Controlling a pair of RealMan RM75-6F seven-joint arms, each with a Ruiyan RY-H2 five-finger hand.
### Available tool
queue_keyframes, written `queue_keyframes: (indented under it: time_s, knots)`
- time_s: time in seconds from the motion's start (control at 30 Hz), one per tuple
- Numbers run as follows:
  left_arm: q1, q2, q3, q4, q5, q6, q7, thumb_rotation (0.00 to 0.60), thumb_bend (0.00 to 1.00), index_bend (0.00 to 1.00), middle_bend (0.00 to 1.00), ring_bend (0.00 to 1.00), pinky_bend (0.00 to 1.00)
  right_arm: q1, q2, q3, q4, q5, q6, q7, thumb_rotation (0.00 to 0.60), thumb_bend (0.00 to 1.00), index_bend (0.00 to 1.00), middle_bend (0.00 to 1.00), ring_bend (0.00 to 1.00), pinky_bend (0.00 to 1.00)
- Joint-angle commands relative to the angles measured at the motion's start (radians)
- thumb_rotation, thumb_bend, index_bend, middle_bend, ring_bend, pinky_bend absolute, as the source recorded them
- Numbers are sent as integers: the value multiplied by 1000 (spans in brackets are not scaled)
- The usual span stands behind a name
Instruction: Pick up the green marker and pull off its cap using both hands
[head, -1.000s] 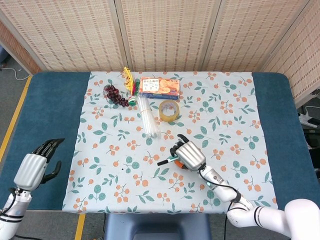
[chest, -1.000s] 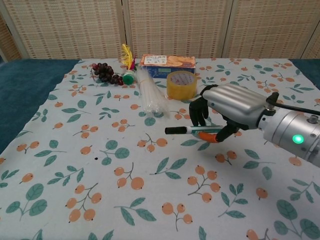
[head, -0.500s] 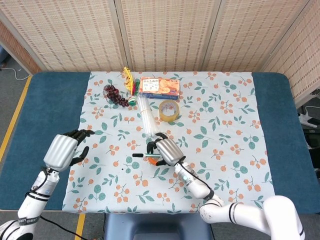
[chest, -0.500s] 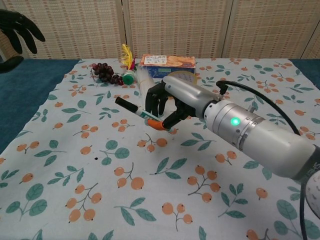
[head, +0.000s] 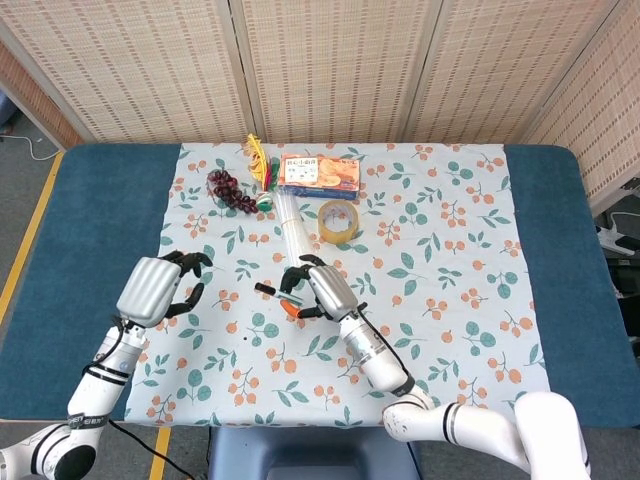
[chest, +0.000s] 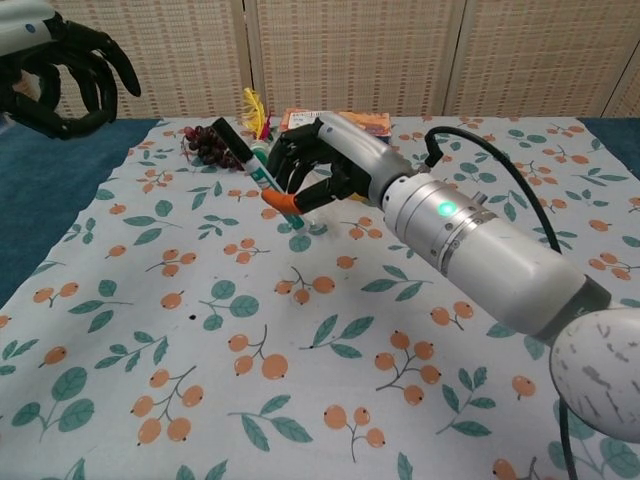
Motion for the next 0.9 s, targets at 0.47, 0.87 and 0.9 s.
queue_keyframes:
  time_s: [0.47, 0.87, 0.9]
  knots:
    - [-86, -100, -29, -56, -171, -54, 8, 600, 377, 361, 505, 475, 731, 30, 3, 4, 43, 6, -11, 6, 600, 436, 832, 682, 435, 150]
    - [-126, -163, -38, 4, -217, -17, 78, 600, 367, 349, 466, 479, 732, 34, 16, 0, 43, 12, -20, 30, 600, 436, 832, 682, 435, 150]
    - [-129, -167, -38, 6, -219, -16, 79, 600, 367, 361, 478, 480, 733, 35, 13, -2, 48, 11, -19, 31, 600, 436, 832, 682, 435, 150]
